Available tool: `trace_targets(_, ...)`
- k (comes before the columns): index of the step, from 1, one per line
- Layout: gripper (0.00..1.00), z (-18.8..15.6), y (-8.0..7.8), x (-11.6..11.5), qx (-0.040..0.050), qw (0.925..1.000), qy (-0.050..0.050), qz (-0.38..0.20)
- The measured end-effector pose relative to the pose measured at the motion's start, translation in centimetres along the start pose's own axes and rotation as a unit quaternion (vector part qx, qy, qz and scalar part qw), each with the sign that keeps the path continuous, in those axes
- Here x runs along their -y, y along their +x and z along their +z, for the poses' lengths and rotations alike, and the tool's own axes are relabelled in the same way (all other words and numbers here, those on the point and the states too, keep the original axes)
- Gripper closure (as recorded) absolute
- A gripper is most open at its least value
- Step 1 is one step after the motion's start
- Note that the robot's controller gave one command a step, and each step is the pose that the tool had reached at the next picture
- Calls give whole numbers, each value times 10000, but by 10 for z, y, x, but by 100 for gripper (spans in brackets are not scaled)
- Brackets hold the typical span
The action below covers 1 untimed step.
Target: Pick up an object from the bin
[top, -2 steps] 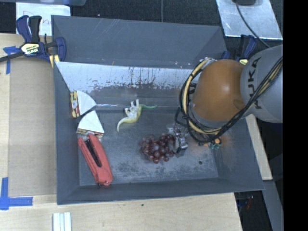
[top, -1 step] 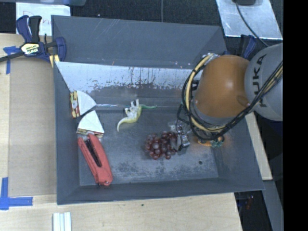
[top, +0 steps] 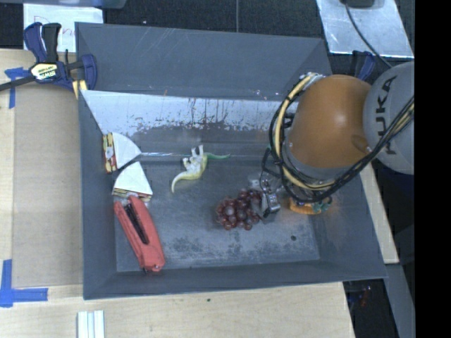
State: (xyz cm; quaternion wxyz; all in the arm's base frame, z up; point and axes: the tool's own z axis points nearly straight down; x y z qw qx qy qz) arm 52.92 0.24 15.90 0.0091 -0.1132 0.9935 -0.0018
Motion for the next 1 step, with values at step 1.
trace_targets(1,100,-6,0,0,9,10000,2,2)
